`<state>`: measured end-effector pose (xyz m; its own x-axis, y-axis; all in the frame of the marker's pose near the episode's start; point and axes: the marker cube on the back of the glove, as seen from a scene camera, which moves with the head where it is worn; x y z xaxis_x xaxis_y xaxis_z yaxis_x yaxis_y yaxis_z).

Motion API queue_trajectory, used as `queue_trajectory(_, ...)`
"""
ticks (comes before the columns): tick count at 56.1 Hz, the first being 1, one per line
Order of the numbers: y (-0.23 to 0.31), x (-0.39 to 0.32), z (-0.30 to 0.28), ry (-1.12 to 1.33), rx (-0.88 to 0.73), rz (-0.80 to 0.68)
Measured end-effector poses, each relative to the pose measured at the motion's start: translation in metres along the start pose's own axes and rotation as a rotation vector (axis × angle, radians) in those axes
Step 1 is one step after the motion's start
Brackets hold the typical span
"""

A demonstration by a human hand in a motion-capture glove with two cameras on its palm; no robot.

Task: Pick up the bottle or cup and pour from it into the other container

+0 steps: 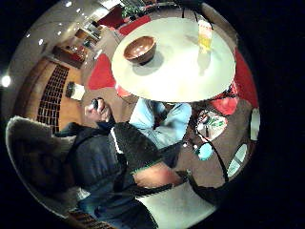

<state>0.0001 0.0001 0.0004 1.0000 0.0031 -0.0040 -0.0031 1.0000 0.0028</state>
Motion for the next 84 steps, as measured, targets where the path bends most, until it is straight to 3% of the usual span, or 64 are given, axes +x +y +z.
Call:
queue_trajectory(17, -0.005, 0.005, 0.005, 0.013, -0.006, 0.013)
queue_trajectory(25, -0.035, 0.019, 0.008, 0.019, 0.108, 0.15)
queue_trajectory(30, -0.035, 0.035, 0.012, 0.006, 0.015, 0.078)
queue_trajectory(41, -0.071, 0.082, 0.025, -0.053, -0.058, 0.142)
queue_trajectory(46, -0.095, 0.105, 0.034, -0.051, 0.036, 0.16)
queue_trajectory(50, -0.132, 0.126, 0.043, -0.023, 0.279, 0.211)
queue_trajectory(55, -0.122, 0.141, 0.052, -0.057, 0.014, 0.241)
queue_trajectory(65, -0.165, 0.177, 0.084, -0.105, -0.043, 0.283)
queue_trajectory(84, -0.268, 0.213, 0.163, -0.358, 0.035, 0.368)
